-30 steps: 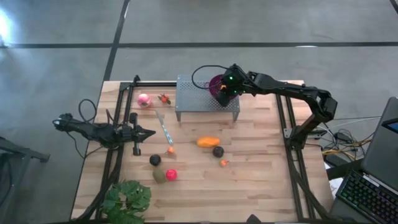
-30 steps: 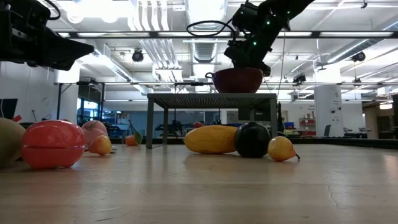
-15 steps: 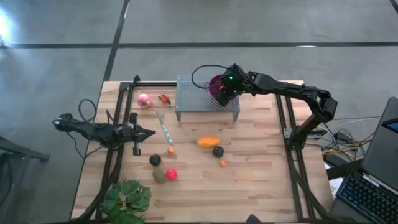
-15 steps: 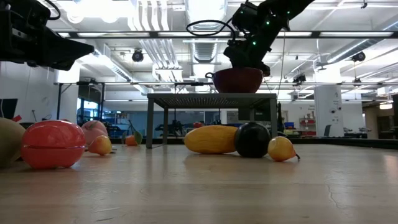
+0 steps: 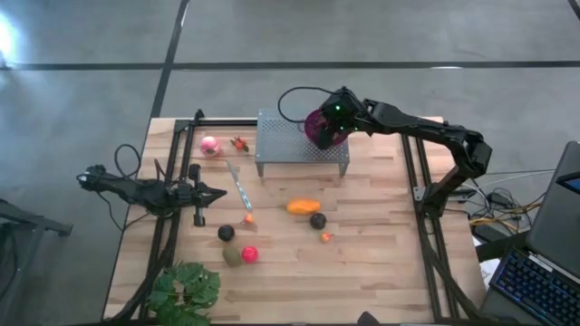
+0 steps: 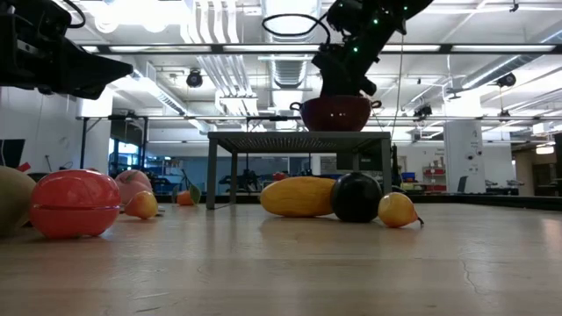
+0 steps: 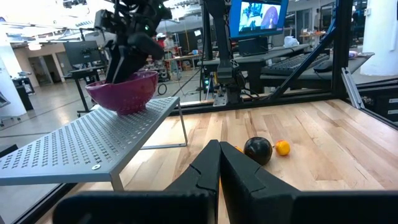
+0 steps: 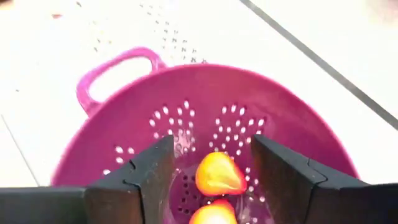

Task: Pick & Place Fruit
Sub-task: Put the black plum into the purple bowl on the shelf

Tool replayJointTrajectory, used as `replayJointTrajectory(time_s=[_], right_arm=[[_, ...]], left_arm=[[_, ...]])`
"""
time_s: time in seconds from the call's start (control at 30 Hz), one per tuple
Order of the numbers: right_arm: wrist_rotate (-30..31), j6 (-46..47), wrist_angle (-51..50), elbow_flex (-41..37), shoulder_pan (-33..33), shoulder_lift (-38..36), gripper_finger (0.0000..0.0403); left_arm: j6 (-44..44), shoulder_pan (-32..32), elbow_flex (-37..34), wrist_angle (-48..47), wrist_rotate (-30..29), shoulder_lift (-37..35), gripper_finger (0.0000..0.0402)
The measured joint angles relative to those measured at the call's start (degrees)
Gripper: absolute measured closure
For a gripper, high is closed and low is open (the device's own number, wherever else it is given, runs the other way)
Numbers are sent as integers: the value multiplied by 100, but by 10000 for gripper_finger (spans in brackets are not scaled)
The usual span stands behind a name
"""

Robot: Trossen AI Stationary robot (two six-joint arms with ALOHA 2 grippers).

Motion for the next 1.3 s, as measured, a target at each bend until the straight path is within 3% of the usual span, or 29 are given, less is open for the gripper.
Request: replayJointTrajectory(time_s=[0.33, 1.3], right_arm=[[-4, 14, -735, 588, 59, -39, 205], [-2, -119, -2562, 1954, 1135, -43, 312]], left_arm=[[-1, -1, 0, 0, -1, 2, 390], [-1, -2, 1, -1, 0, 0, 390]])
